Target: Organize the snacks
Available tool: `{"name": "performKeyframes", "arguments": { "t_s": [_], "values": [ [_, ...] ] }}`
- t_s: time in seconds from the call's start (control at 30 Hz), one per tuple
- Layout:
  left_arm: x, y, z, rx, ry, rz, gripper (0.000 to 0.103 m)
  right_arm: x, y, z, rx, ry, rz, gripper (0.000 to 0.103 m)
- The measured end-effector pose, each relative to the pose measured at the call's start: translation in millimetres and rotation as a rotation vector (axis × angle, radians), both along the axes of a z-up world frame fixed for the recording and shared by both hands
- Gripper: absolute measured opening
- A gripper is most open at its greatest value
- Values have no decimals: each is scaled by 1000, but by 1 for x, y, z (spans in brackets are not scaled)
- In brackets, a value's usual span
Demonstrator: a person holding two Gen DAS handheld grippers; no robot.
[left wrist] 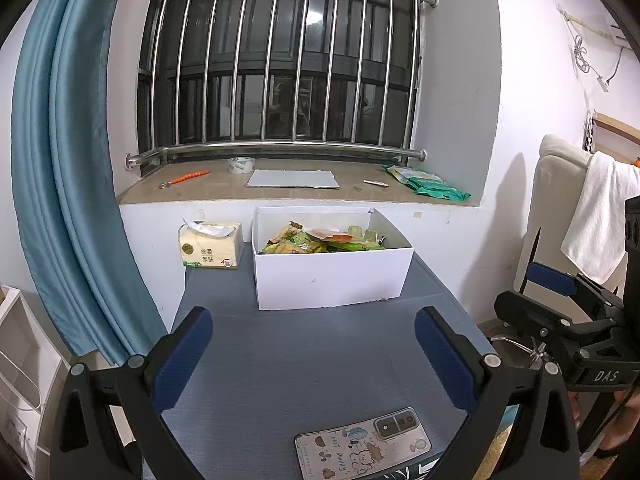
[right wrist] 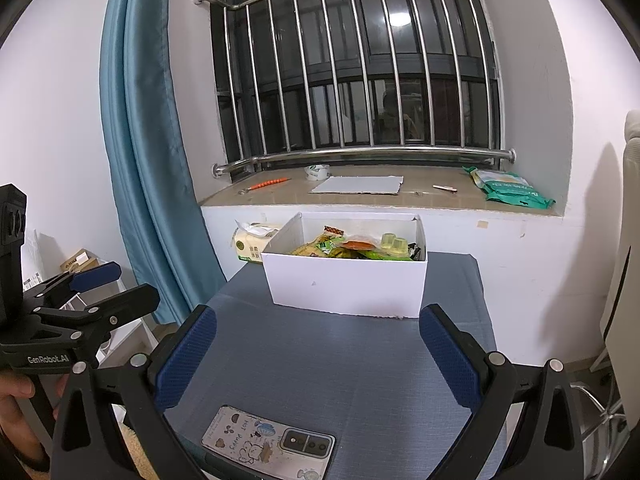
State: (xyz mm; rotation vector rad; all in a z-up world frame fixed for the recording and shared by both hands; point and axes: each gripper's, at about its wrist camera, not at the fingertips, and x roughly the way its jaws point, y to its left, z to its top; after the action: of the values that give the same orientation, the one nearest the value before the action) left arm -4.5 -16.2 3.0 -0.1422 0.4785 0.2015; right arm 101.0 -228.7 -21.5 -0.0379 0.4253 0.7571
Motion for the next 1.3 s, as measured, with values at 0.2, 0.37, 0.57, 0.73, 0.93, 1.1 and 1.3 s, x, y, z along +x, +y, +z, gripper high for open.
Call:
{"name": "performKeyframes", "arguments": {
  "t_s": [0.2,0.37,0.57,0.73,0.93,1.1,1.3],
  "values": [
    [1,0,-2,2,5,-4,103,0,0,0,0,-1,-1,103],
    [1,1,-2,2,8,-7,103,0,0,0,0,1,2,103],
    [1,2,-2,1,10,-8,103,-1,0,-1,-1,1,3,103],
    [2,2,-3,3,12,-6,103,-1,0,-2,-2,2,6,103],
    [2,1,-4,2,14,-8,103,-2,1,-2,-6,4,3,103],
    [2,1,-5,2,16,-8,103,-2,2,-3,-7,4,3,103],
    [2,1,-6,1,19,-8,103,-2,2,-2,-6,5,3,103]
  ]
}}
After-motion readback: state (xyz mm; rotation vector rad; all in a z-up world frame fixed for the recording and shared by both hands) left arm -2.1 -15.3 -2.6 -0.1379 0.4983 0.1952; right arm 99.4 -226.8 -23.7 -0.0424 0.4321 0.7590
